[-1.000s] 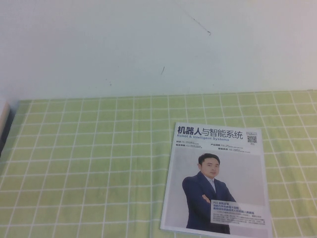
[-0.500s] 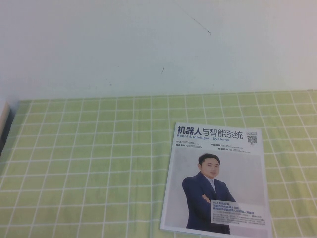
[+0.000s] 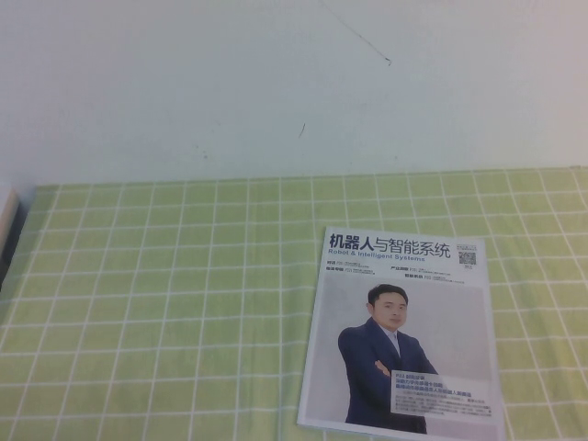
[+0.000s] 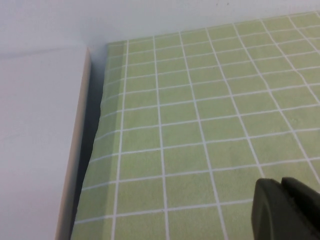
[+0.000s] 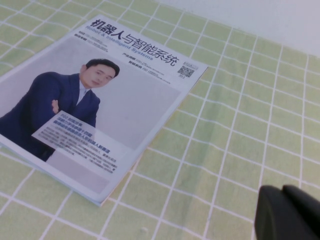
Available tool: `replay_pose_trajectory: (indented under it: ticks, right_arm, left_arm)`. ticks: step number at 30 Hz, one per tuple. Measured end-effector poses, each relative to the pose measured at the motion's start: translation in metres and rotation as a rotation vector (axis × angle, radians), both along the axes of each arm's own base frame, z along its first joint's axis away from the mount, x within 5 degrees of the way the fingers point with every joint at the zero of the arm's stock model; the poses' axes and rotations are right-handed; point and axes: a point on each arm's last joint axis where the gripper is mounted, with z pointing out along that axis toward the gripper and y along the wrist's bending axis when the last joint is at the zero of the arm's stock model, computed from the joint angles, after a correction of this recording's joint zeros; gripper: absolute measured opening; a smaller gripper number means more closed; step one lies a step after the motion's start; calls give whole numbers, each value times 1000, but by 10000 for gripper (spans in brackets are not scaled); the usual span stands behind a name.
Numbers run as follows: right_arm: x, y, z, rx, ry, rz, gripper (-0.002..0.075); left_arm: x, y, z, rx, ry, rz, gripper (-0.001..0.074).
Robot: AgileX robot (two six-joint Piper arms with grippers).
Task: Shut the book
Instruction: 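Close the open booklet and leave it lying on the table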
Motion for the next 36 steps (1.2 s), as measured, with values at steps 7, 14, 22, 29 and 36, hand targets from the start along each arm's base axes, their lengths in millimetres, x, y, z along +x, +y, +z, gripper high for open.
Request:
replay_pose_trajectory:
  ticks: [7,14,22,29,36]
  right_arm:
    - [0,0,0,0,0,0,-3]
    - [0,0,0,0,0,0,-3]
    - [0,0,0,0,0,0,-3]
    - [0,0,0,0,0,0,-3]
    - [0,0,0,0,0,0,-3]
  left_arm:
    - [0,-1,0,-26,-1,-9,-4]
    - [0,-3,0,-59,0,-44,-4]
    - [0,-3,0,-106,2,-31,-4]
    - [0,-3,0,-116,2,-28,-4]
    - [0,-3,0,-116,2,-28,-4]
